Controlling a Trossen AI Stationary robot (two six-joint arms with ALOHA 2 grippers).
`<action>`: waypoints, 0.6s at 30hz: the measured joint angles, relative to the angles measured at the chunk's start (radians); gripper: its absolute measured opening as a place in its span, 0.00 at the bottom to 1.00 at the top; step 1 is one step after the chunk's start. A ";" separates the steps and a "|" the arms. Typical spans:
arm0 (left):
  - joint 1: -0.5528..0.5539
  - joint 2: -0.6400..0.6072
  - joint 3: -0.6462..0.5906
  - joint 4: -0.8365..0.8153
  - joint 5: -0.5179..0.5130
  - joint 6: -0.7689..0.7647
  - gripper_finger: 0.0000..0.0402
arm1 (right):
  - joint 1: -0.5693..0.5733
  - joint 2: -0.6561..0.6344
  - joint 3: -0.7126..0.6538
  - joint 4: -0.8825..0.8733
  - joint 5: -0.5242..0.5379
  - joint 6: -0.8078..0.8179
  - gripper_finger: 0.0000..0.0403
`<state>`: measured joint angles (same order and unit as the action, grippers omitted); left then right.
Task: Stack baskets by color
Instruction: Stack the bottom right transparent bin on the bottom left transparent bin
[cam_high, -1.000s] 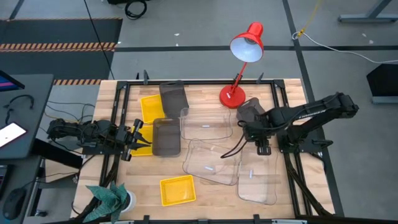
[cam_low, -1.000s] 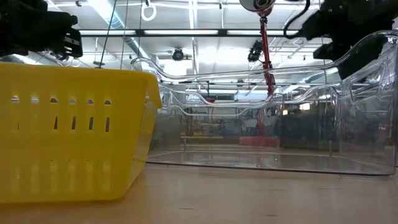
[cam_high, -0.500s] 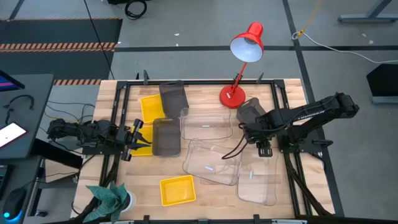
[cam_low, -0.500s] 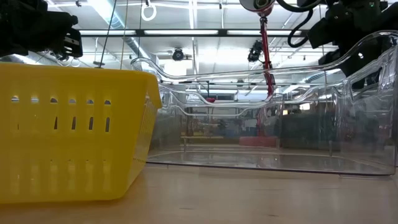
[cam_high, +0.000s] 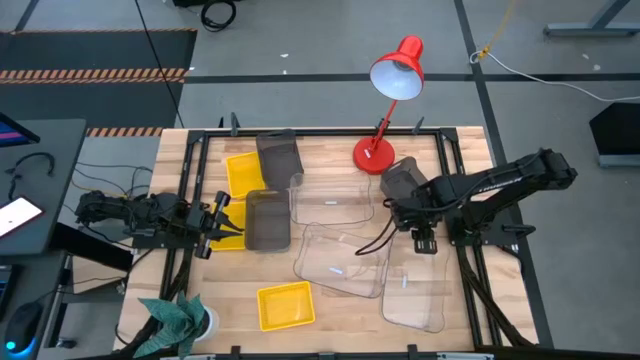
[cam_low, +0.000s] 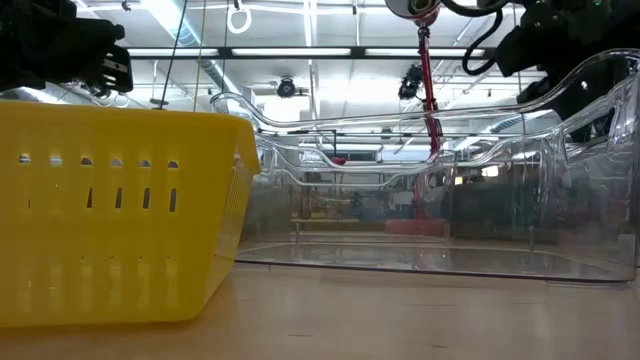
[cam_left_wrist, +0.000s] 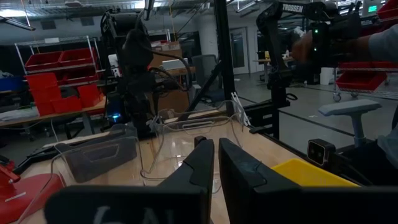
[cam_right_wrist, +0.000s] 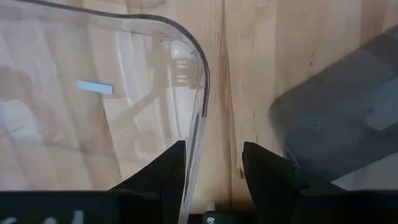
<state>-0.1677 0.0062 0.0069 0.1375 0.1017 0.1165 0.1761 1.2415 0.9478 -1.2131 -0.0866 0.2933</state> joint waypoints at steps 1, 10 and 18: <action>0.000 0.000 0.000 0.000 0.000 0.000 0.08 | 0.005 0.000 -0.006 0.009 -0.009 0.008 0.41; 0.000 0.000 0.000 0.000 0.000 0.000 0.09 | 0.041 0.001 -0.075 0.103 -0.003 0.067 0.41; 0.000 0.000 0.000 0.000 0.000 0.000 0.07 | 0.041 0.001 -0.167 0.142 0.011 0.075 0.36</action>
<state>-0.1679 0.0061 0.0071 0.1375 0.1018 0.1165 0.2169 1.2427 0.7805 -1.0711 -0.0757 0.3679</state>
